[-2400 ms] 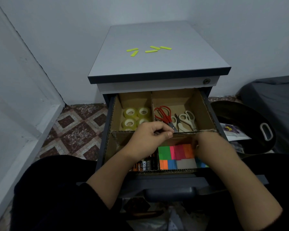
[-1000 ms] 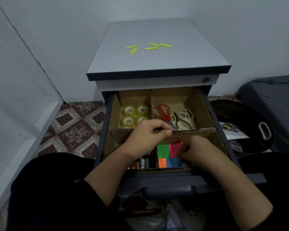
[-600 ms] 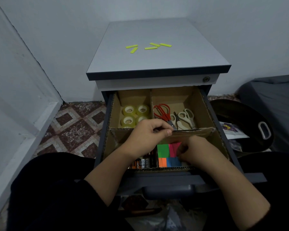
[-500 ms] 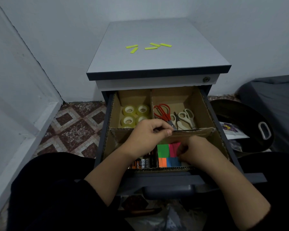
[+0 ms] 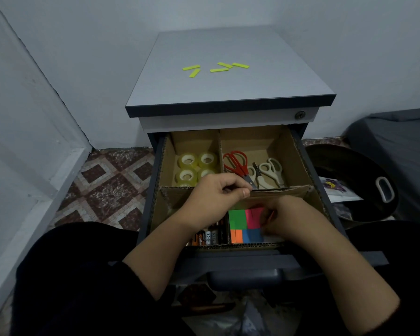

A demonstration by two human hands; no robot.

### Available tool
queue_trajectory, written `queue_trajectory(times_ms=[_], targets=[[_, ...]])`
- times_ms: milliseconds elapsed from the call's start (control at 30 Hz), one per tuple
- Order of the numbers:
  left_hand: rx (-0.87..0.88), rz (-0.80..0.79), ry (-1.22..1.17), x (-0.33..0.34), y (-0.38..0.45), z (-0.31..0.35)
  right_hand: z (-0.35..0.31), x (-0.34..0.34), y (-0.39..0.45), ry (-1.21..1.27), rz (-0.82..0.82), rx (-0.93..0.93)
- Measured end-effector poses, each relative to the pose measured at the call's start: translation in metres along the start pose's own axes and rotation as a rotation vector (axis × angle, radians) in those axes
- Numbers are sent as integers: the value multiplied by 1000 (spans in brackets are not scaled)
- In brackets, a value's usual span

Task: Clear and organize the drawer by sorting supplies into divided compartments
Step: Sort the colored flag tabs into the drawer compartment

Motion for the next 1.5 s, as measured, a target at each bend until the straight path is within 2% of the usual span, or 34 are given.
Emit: queue_trajectory(times_ms=[133, 233, 500, 833, 933, 1000, 1067, 1167, 1300, 1500], targets=[[-1, -8, 3, -1, 0, 1, 18, -20, 0, -100, 258, 111], [1, -12, 2, 0, 0, 1, 22, -19, 0, -137, 298, 155], [-5, -19, 1, 0, 0, 1, 17, -8, 3, -174, 205, 197], [-4, -14, -8, -1, -1, 2, 19, -22, -7, -107, 263, 195], [0, -13, -1, -1, 0, 3, 14, -30, -12, 80, 193, 126], [0, -6, 0, -1, 0, 2, 6, -28, -15, 361, 74, 89], [1, -6, -4, -1, 0, 1, -4, -16, -15, 508, -54, 80], [5, -8, -13, 0, 0, 2, -14, 2, -9, 413, -120, 53], [10, -11, -7, -1, 1, 3, -20, 8, -4, 246, -71, -24], [11, -12, -6, -1, 0, 1, -23, 13, -2, 156, -42, -55]])
Point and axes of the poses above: each hand's wrist, its own y-axis towards the middle knuckle, its own x-axis out of the palm, z = x × y, the point moved 5 cm from there along y, towards the middle knuckle, and after that the axes turned 10 degrees about x, right-handed, at the moved point
